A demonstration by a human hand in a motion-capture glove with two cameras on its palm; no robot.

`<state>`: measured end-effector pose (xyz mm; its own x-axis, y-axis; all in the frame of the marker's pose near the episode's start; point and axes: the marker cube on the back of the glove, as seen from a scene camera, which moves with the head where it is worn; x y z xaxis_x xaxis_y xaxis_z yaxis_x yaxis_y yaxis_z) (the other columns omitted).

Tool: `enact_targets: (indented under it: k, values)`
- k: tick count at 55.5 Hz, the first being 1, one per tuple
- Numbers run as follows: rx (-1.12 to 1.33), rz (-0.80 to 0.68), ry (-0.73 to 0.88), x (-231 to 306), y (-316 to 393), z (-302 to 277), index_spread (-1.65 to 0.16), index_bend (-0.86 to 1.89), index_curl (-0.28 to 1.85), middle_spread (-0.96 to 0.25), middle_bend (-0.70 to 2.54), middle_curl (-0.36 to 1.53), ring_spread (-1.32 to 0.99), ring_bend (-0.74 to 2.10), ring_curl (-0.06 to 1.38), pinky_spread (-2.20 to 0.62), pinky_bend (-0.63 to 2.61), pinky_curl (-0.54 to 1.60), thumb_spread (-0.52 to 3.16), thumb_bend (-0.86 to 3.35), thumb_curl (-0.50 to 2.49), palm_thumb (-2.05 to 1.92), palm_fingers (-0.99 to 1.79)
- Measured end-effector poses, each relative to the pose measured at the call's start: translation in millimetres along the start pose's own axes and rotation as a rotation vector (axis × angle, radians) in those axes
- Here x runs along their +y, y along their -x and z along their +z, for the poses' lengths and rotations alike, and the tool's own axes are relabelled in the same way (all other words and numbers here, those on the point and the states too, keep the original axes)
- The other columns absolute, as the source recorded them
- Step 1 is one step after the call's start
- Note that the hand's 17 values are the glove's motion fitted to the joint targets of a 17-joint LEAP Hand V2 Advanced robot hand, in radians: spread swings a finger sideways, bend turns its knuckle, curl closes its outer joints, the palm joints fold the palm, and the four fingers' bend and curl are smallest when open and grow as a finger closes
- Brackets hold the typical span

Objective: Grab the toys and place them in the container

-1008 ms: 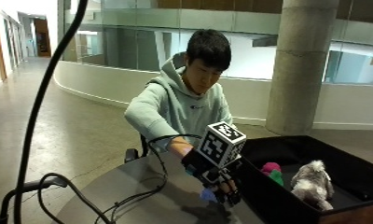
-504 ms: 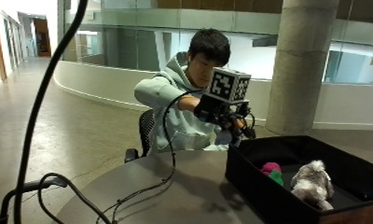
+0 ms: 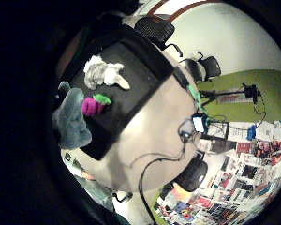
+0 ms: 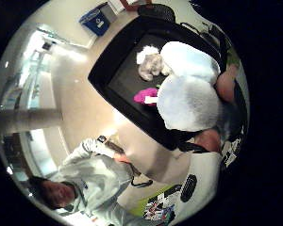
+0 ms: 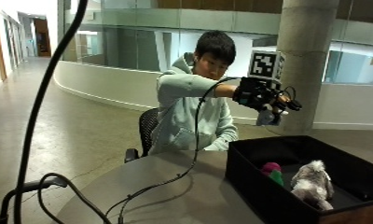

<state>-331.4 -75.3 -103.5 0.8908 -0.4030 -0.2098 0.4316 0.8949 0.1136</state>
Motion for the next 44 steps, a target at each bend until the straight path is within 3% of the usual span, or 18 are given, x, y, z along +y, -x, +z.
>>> enact_targets:
  k: [14, 19, 28, 44]
  values:
    - [0.095, 0.097, 0.099, -14.6, -7.1, 6.1, -0.21, 1.22, 0.65, -0.09, 0.09, 0.32, -0.16, 0.19, 0.24, -0.03, 0.55, 0.38, 1.39, -0.02, 0.52, 0.73, -0.10]
    - [0.101, 0.092, 0.117, -10.0, -13.3, 6.0, -0.22, 0.98, 0.59, -0.07, 0.11, 0.30, -0.14, 0.20, 0.25, -0.02, 0.62, 0.40, 1.39, -0.04, 0.46, 0.61, -0.20]
    - [0.089, 0.096, 0.045, 4.1, -25.8, -4.4, -0.23, 0.60, 0.48, -0.03, 0.08, 0.25, -0.11, 0.20, 0.28, -0.02, 0.66, 0.41, 1.37, -0.02, 0.43, 0.55, -0.23]
    - [0.069, 0.143, -0.042, 50.7, -48.4, -30.5, -0.25, 0.55, 0.47, -0.01, 0.07, 0.16, -0.10, 0.19, 0.29, -0.02, 0.62, 0.39, 1.35, -0.01, 0.41, 0.54, -0.16]
